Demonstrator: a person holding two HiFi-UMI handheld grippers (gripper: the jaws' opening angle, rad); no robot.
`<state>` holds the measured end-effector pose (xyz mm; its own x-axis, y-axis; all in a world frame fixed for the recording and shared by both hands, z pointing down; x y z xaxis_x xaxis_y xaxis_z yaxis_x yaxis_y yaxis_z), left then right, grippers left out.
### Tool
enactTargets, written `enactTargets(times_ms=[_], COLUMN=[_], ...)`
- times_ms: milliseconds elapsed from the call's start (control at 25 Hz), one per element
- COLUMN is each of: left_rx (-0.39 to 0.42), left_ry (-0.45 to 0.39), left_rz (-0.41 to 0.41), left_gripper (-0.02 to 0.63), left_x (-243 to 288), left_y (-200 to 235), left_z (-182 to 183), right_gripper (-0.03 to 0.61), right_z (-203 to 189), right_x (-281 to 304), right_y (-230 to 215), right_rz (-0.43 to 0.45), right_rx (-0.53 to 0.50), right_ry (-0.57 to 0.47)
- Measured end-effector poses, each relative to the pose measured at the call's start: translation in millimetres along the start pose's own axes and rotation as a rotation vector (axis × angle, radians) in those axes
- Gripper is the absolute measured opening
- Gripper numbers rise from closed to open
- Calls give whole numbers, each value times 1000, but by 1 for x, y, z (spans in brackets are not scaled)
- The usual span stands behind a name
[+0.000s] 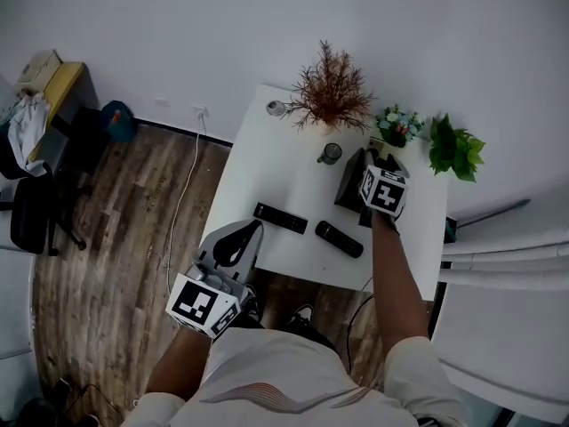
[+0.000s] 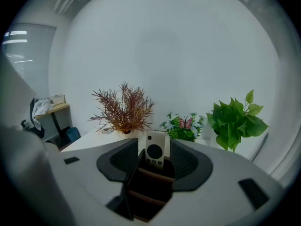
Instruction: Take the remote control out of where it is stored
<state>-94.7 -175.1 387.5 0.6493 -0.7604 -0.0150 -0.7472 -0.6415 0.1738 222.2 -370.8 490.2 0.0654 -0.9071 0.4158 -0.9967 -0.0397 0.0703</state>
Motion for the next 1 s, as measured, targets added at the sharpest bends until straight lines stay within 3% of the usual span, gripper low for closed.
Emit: enactTargets(times_ms=[200,360,640,1000], left_rx=[-23,-34,-50,-30], left_ry=[15,23,-14,2], left_rz=[4,-3,-111,-116], left_gripper=[9,9,9,9], left_x=[6,8,5,6], left_y=[13,15,2,-9], left_z=[-6,-11,-9,-9], right_gripper=[198,198,189,186], right_z=[3,-3,-11,8], right_x=[25,38,46,21], right_y=[1,0,0,-9], right_rz=[-90,-108,-126,-66], right_rx=[-28,-9,2,24], right_ry=[52,84,100,-43])
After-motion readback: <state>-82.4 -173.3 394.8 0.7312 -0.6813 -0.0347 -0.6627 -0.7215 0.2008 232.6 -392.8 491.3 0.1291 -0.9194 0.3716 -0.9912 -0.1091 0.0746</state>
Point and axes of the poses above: the fingertips, and each gripper's own axes: x forward along the fingers, y to its left, z out of its top, the point moved 4 cm from there along -x, backward along the fingers, and after that the axes turned 5 degrees about -y, right-handed, at the moved point
